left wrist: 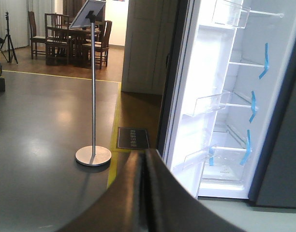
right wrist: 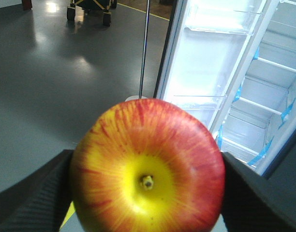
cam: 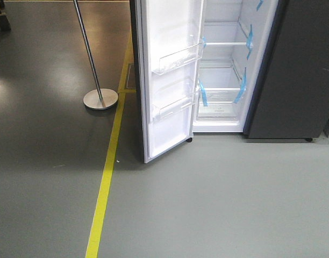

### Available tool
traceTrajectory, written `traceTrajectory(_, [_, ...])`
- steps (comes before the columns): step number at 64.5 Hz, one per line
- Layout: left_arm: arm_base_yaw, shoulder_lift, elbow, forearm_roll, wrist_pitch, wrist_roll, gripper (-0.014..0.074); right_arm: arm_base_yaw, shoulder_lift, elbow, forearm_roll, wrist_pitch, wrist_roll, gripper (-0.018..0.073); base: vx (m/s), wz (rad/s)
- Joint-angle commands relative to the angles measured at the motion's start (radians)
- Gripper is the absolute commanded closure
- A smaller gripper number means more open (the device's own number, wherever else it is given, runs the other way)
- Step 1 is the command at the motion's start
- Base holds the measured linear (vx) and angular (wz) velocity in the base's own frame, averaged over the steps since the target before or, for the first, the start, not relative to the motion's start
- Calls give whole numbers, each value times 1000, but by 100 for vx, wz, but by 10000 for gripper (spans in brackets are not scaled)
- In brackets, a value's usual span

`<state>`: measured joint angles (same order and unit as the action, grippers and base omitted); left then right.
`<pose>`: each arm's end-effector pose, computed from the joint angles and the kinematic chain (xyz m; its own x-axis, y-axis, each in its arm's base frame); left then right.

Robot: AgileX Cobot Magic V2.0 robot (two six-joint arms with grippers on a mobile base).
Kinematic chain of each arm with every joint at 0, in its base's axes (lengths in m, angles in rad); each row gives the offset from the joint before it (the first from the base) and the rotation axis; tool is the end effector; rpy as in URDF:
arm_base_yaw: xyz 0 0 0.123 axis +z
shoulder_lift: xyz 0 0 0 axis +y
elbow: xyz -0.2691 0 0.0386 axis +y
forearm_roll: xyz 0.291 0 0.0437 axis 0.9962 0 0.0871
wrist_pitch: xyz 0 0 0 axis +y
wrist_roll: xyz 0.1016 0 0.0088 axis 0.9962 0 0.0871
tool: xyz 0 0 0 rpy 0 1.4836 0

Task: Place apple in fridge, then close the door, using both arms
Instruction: 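Approach the refrigerator's open door and shelves with the apple held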

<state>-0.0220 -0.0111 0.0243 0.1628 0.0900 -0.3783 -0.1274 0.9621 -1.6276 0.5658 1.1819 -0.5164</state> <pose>0.1240 -0.0012 0.1969 -0.0161 -0.2141 -0.9767 0.0041 0.9768 -0.2142 0.1675 0.0296 0.5481 -0.2448 -0.2107 -0.9464 -0.4337 0.8968 -0.0874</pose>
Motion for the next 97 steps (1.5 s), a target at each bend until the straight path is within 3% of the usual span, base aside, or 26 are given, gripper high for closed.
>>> traceTrajectory(1, [2, -15, -18, -6, -67, -2, 603, -3, -2, -25, 29, -78, -5, 430, 9, 0])
traceTrajectory(97, [2, -15, -18, -6, -67, -2, 603, -3, -2, -25, 29, -78, -5, 430, 10, 0])
